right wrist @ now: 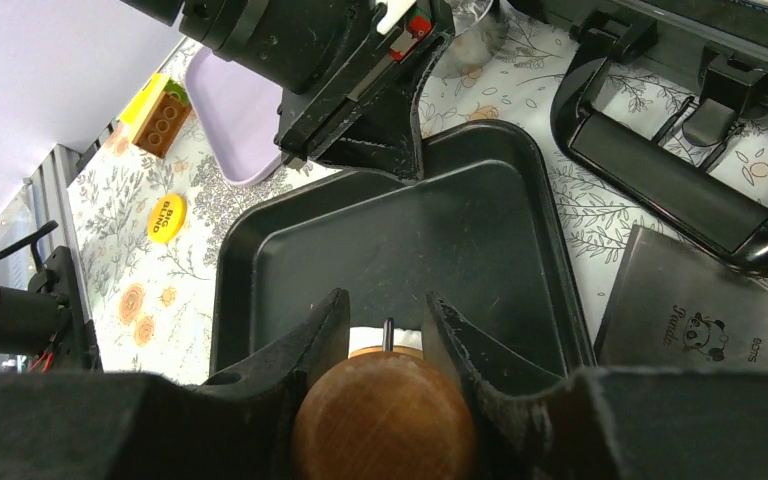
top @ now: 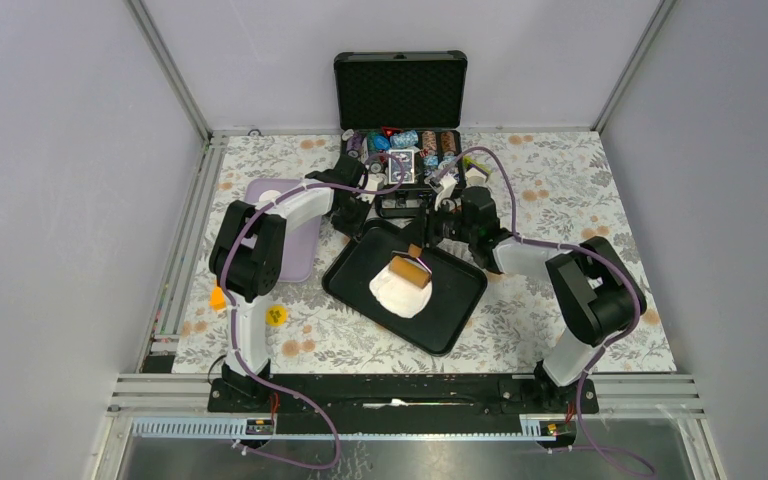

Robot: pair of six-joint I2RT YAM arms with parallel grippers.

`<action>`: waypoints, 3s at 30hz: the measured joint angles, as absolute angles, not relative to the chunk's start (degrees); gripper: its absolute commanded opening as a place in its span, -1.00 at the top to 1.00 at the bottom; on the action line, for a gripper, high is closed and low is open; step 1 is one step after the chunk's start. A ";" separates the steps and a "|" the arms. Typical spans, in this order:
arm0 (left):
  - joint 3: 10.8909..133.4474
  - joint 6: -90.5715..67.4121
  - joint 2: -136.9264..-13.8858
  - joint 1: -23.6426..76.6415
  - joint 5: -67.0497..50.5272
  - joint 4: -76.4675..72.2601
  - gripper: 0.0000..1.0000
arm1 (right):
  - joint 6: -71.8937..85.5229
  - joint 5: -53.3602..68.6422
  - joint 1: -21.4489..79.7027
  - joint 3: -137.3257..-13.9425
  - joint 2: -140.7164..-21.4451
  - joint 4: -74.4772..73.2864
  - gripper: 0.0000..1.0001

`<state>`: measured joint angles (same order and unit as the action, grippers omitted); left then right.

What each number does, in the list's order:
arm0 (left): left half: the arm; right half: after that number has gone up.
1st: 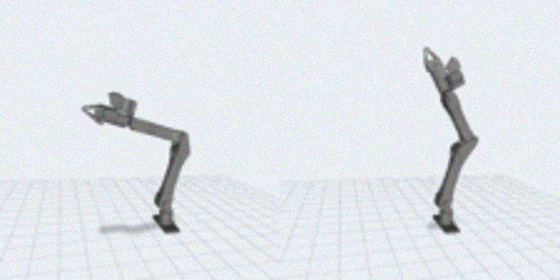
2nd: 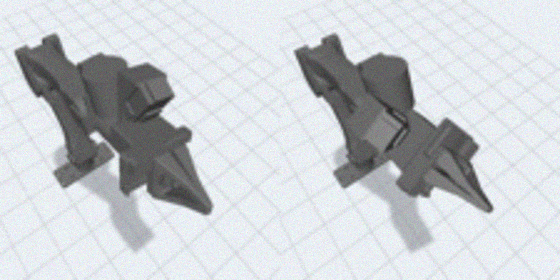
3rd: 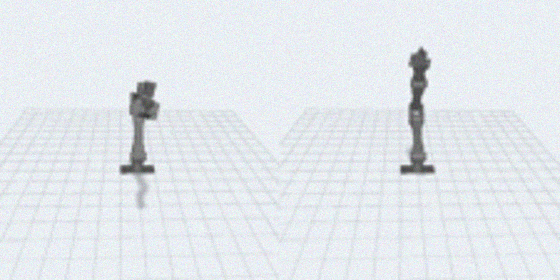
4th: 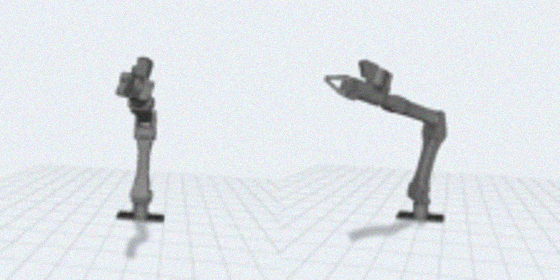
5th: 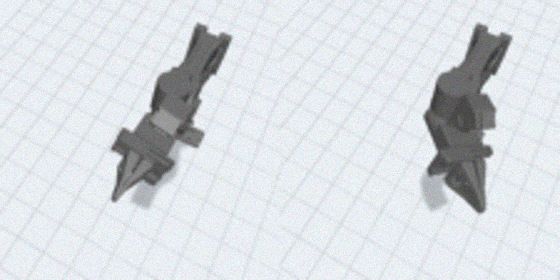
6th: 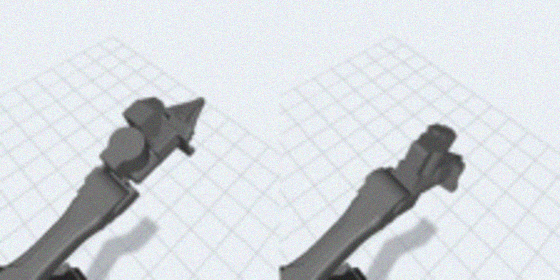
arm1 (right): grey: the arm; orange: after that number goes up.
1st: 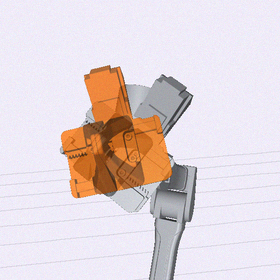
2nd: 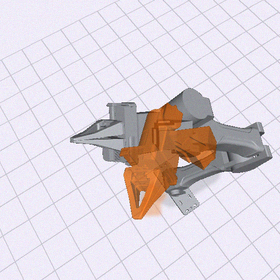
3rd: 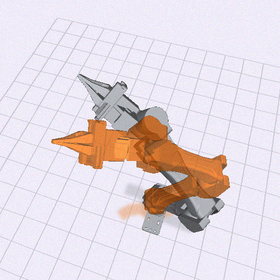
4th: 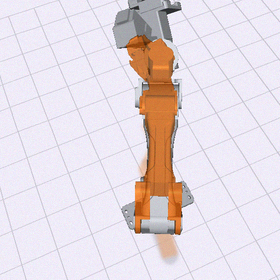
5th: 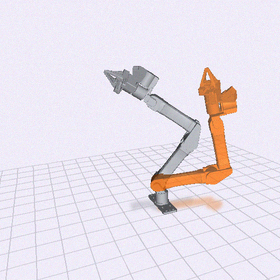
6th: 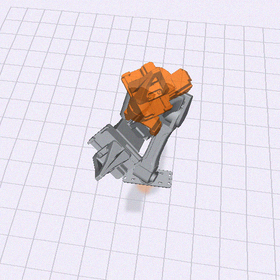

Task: Roll out the dumpling wrappers from the dough

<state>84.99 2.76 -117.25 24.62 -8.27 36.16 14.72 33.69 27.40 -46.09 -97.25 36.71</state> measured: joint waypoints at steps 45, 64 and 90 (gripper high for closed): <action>84.99 2.74 -117.25 24.62 -8.27 36.16 1.00 | 15.38 34.59 37.74 -35.88 -94.61 47.57 1.00; 84.99 2.74 -117.25 24.62 -8.27 36.16 1.00 | 17.08 35.66 26.37 -39.46 -95.74 43.59 1.00; 84.99 2.74 -117.25 24.62 -8.27 36.16 1.00 | 19.42 34.26 23.83 -37.41 -93.91 43.99 1.00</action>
<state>84.99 2.74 -117.25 24.62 -8.27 36.16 19.42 34.26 23.83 -37.41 -93.91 43.99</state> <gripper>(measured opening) 0.081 0.380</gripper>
